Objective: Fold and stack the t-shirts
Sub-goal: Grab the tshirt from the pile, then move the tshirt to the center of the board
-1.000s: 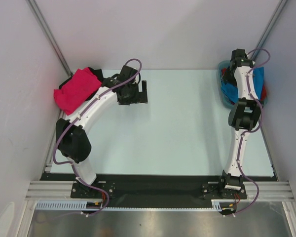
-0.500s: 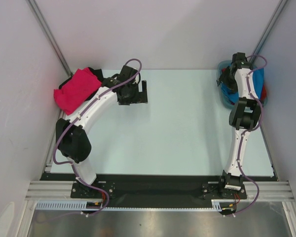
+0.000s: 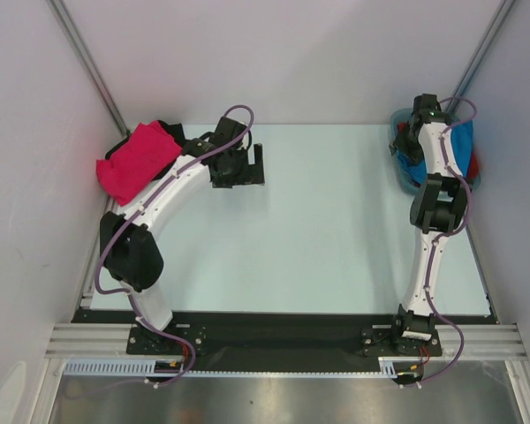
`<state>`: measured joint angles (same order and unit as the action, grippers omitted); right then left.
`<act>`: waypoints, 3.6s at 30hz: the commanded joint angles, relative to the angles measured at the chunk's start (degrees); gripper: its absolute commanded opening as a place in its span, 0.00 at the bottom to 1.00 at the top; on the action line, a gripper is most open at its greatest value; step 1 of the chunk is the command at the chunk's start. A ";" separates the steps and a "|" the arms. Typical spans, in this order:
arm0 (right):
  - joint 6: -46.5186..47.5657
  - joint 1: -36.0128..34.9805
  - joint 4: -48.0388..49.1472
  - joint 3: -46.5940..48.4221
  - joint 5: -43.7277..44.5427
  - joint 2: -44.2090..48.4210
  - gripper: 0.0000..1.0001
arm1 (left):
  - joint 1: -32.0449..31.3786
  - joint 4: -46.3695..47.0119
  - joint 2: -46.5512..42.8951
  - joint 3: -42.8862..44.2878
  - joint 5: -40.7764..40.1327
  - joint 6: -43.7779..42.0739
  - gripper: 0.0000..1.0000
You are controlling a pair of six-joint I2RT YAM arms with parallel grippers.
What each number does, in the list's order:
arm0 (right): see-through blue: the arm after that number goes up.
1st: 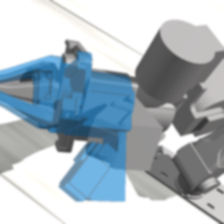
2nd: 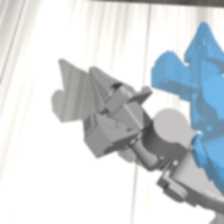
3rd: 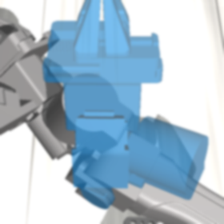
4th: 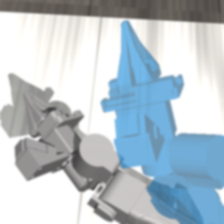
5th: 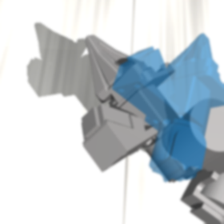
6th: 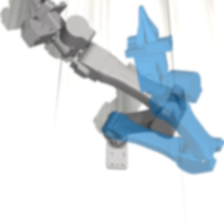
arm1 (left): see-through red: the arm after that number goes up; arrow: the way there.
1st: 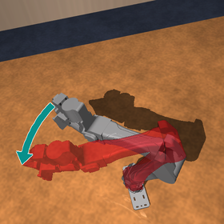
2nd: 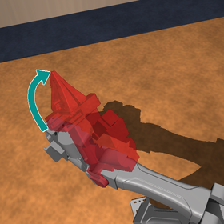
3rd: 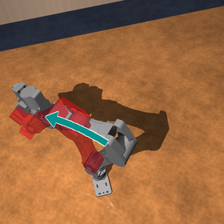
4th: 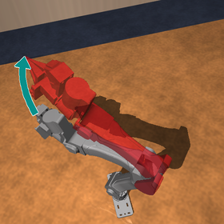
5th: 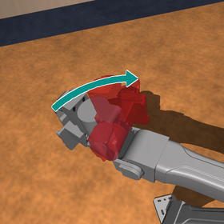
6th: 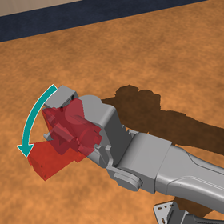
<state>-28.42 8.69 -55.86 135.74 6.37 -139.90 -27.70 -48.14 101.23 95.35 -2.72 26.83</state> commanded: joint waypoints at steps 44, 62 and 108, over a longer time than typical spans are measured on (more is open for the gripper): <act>-2.69 -0.07 0.31 -1.71 -4.70 3.23 0.58 | 1.25 0.41 -2.44 0.01 1.14 -1.60 1.00; -1.72 0.10 0.22 -2.15 -2.24 4.98 0.04 | 1.34 0.59 -2.35 -0.25 1.75 -1.60 1.00; -31.76 -2.27 46.78 6.82 -68.94 36.45 0.00 | 1.34 7.88 -10.44 -13.61 7.38 -1.43 1.00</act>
<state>-50.33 7.64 -23.00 141.14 -51.86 -107.81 -26.81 -42.39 94.26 81.84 4.69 26.44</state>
